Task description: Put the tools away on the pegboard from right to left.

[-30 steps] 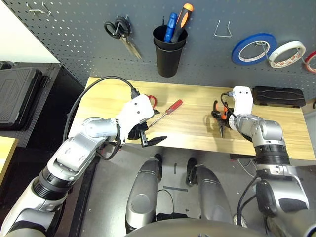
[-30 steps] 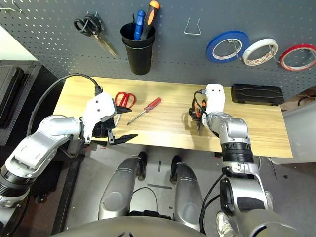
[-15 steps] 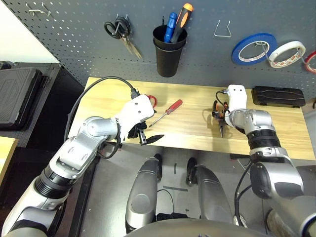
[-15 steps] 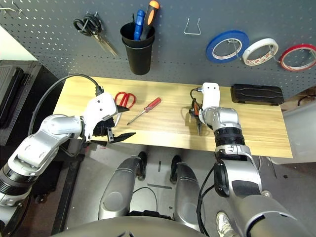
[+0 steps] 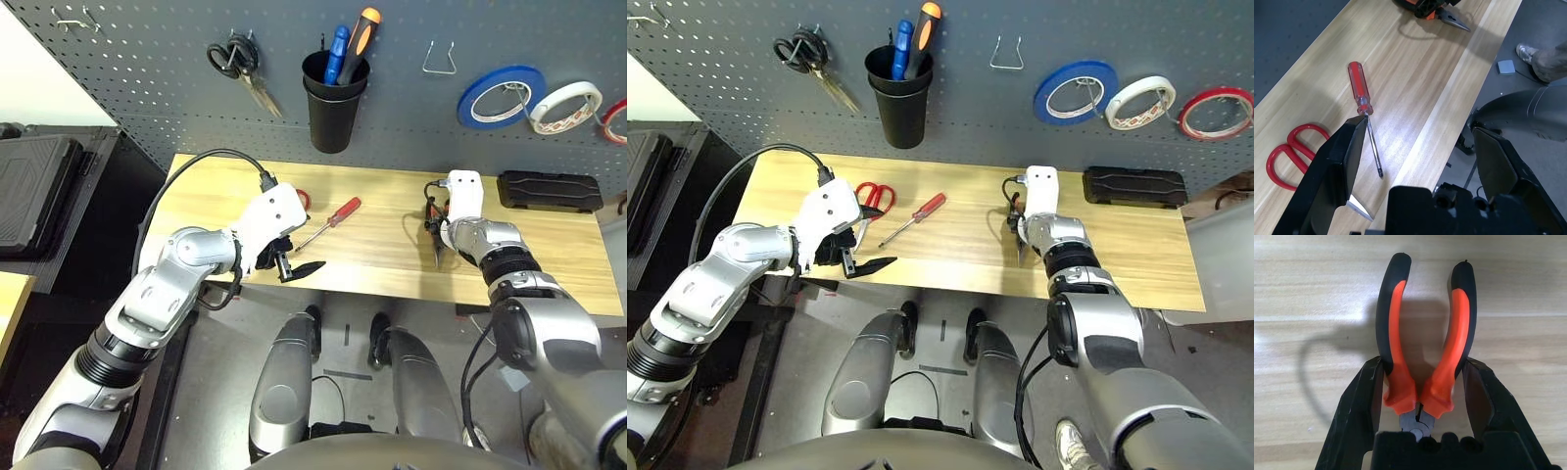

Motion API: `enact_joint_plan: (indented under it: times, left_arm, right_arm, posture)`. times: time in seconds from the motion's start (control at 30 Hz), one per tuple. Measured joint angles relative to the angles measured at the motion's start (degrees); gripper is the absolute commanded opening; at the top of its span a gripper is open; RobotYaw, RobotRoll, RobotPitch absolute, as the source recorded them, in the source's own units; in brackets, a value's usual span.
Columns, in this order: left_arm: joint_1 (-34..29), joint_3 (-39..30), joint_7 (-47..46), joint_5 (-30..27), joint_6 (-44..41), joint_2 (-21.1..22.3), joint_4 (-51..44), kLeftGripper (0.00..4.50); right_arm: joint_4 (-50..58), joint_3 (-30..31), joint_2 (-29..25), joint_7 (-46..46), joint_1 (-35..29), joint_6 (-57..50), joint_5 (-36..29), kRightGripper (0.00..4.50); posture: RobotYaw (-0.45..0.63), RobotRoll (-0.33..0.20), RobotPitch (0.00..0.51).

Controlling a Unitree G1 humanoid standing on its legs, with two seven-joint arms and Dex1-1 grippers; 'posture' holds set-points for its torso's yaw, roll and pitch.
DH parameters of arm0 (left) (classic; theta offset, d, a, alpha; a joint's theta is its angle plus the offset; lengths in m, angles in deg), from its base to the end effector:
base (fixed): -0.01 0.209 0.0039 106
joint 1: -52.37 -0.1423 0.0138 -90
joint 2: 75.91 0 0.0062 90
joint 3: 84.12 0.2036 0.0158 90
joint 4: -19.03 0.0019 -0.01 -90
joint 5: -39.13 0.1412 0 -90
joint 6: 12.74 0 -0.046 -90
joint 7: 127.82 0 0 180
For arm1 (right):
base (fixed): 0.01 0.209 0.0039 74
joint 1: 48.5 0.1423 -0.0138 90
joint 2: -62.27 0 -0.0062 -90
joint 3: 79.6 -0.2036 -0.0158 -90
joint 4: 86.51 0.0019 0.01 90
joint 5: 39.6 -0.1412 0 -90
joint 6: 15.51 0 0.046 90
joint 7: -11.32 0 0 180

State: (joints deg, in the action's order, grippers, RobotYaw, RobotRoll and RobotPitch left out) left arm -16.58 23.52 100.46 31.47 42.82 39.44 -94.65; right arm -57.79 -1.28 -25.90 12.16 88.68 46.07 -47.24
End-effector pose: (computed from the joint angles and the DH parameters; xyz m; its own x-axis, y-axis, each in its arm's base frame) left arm 0.2429 0.1868 0.1514 0.4753 -0.7266 -0.4961 0.8710 0.3089 0.3820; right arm 0.3420 -0.2033 0.0463 0.7427 -0.1081 -0.6609 0.1557 0.9877 0.0134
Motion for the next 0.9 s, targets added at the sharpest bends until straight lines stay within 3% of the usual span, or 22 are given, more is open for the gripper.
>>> enact_joint_plan:
  times: [0.13, 0.33, 0.57, 0.73, 0.9]
  left_arm:
    - [-0.01, -0.01, -0.05, 0.23, 0.08, -0.29, 0.05, 4.50]
    - [-1.55, -3.37, -0.59, -1.57, 2.98, -3.34, 0.04, 4.50]
    - [-4.14, -11.32, -1.03, -10.32, 9.58, -9.63, -2.66, 4.50]
    - [-4.14, -16.24, -3.35, -16.59, 9.09, -12.46, -5.99, 4.50]
    - [-3.13, -19.52, -5.97, -22.21, 6.50, -13.13, -9.27, 4.50]
  right_arm:
    - [0.76, 1.58, -0.68, -1.94, -0.99, 2.03, 0.82, 2.60]
    - [16.93, 6.83, -2.78, -9.29, -10.77, 7.28, 4.02, 2.60]
    - [39.35, 8.43, -5.11, -14.44, -24.80, 12.71, 4.58, 2.60]
    - [46.17, 8.44, -6.54, -16.16, -31.17, 15.16, 4.59, 2.60]
    - [50.31, 7.30, -8.77, -18.66, -34.86, 25.70, 4.30, 2.60]
  posture:
    - [0.32, 0.000, 0.313]
    - [0.32, 0.000, 0.303]
    - [0.33, 0.000, 0.295]
    - [0.33, 0.000, 0.289]
    - [0.33, 0.000, 0.282]
